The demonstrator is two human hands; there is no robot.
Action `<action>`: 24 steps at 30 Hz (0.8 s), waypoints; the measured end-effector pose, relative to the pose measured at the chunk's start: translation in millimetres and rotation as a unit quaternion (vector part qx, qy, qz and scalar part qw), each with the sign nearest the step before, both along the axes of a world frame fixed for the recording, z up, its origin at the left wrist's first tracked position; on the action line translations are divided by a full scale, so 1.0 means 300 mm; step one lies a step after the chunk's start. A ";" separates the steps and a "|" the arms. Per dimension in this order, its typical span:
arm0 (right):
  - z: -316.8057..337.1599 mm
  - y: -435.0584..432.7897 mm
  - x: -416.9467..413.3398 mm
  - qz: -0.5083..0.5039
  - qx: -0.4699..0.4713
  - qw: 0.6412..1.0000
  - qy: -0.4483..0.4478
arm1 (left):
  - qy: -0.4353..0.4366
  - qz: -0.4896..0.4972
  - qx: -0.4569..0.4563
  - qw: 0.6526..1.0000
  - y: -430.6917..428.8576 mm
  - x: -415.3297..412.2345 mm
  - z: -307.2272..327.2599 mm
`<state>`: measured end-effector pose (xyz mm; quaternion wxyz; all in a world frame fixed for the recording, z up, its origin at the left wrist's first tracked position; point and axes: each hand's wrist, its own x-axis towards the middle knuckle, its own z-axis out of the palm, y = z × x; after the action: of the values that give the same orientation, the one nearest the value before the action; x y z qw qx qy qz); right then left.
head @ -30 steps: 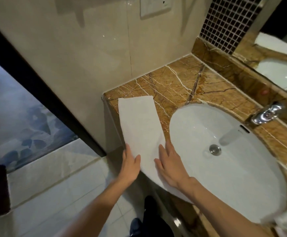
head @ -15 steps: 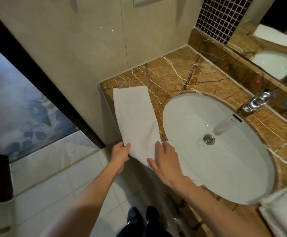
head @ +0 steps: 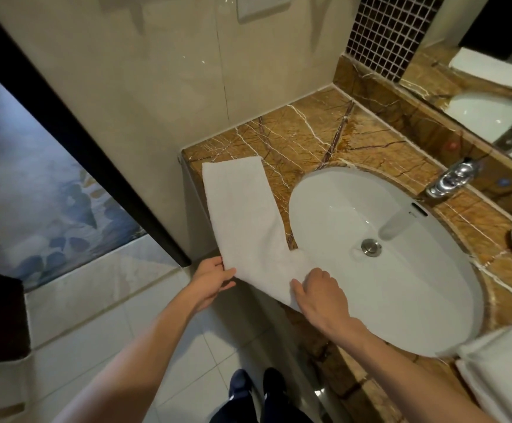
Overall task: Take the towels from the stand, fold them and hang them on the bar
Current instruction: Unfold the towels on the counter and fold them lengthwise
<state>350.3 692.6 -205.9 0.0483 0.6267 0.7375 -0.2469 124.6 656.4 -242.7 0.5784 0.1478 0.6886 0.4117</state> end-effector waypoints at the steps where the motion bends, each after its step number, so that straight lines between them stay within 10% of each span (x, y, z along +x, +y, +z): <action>1: -0.001 -0.001 0.006 -0.007 -0.012 1.000 -0.003 | 0.002 -0.003 0.002 1.000 0.001 0.002 0.008; 7: -0.004 0.003 0.068 0.066 -0.119 0.991 -0.009 | -0.032 0.021 0.010 0.999 0.013 0.023 0.025; 24: 0.142 0.103 0.107 0.068 -0.028 0.986 0.149 | -0.128 0.014 0.010 0.992 -0.005 0.049 0.023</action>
<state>382.3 723.7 -163.4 -0.0276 0.5295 0.7704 -0.3541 139.3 654.9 -235.9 0.6544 0.0902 0.6069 0.4420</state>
